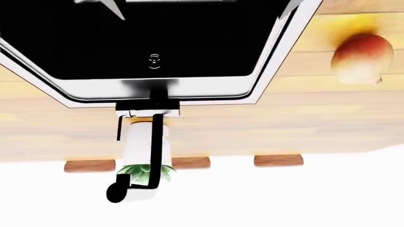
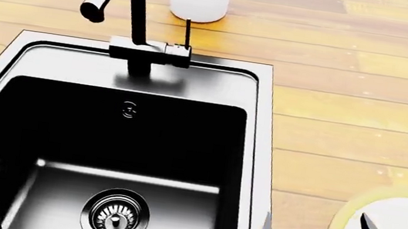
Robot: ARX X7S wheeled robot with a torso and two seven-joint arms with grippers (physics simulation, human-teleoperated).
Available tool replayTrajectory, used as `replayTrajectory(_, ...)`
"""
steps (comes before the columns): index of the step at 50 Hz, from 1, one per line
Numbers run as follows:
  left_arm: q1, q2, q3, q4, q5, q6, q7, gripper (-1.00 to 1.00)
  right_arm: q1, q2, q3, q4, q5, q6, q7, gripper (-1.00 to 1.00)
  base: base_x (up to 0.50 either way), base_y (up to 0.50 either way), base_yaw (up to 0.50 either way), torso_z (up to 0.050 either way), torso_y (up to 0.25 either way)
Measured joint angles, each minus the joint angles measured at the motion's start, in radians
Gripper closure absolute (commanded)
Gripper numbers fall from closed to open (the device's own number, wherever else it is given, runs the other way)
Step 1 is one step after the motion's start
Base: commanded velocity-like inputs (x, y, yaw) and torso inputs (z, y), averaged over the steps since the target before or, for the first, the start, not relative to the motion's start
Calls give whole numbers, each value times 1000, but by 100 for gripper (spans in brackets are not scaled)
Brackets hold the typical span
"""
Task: There is a mixed pile of frozen fruits and vegetables on the counter. Locate all the frozen vegetables and place the items in a bowl on the counter. Take all the frozen fruits and defrost them in a running sink.
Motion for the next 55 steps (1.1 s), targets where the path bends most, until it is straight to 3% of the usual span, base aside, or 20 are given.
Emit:
replayTrajectory(18,0,-12,-7,8,-14,-9,-11,-100,4,-4,-30,11,-12,-18,-1,-100,-3,500,0,0,0)
replayTrajectory(46,-5,-23,-2,16,-27,-11,-28,-100,6,1,-53,19,-9,-27,15,-100,-375,466,0,0,0)
replayTrajectory(55,-2,-27,-2,15,-31,-8,-31,-100,11,9,-65,20,-18,-21,25,-100,-5,500,0,0,0)
